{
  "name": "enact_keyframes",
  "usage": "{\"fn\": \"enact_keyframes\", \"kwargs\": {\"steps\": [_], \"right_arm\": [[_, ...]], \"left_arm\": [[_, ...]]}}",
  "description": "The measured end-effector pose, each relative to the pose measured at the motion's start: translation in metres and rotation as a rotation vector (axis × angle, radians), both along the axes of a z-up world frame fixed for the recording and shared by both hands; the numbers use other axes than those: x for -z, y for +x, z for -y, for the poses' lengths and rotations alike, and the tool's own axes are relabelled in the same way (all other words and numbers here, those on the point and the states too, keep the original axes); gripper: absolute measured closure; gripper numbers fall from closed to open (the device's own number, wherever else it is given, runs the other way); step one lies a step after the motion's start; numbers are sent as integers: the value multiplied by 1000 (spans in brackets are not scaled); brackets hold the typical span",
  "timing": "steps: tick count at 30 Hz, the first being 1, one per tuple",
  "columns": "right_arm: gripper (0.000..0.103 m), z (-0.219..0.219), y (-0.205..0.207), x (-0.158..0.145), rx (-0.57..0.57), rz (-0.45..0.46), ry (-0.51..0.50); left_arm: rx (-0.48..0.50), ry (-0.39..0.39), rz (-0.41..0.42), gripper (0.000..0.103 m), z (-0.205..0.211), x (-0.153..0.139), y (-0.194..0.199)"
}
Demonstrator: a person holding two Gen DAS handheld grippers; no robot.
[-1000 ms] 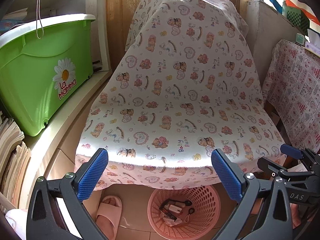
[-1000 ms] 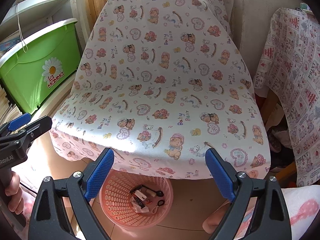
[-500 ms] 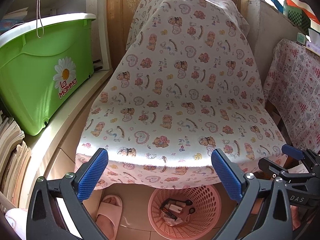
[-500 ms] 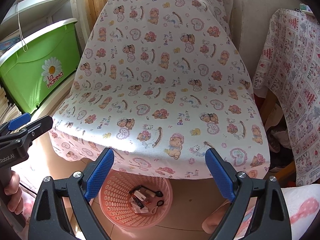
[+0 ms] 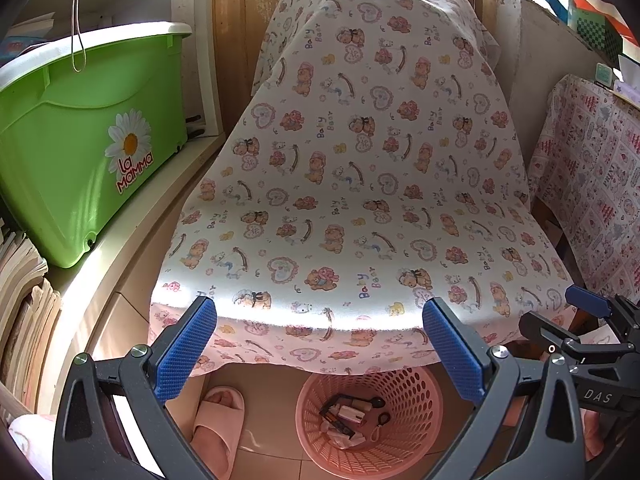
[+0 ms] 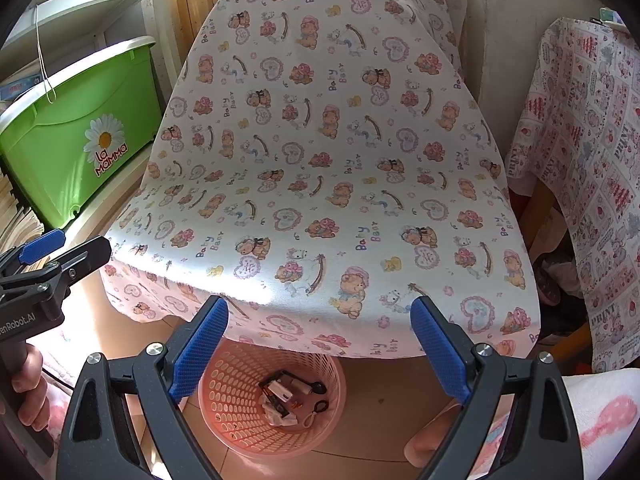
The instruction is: Collect trash
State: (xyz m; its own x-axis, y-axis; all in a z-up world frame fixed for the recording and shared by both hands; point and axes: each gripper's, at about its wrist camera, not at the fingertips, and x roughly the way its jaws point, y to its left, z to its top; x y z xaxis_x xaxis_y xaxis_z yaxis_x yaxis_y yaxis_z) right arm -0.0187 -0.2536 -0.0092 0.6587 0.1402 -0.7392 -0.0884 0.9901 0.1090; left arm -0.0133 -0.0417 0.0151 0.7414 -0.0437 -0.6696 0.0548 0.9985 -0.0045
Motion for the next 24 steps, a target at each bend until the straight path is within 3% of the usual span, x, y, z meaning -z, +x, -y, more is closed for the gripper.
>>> {"fn": "enact_keyframes", "kwargs": {"steps": [13,24], "right_arm": [[9,2,0,0,11,-2,1],[9,1,0,0,13,-3,1]], "left_arm": [[-5,33,61,1,0,-7,-7],[-4,42,41,1,2,-4,-4]]}}
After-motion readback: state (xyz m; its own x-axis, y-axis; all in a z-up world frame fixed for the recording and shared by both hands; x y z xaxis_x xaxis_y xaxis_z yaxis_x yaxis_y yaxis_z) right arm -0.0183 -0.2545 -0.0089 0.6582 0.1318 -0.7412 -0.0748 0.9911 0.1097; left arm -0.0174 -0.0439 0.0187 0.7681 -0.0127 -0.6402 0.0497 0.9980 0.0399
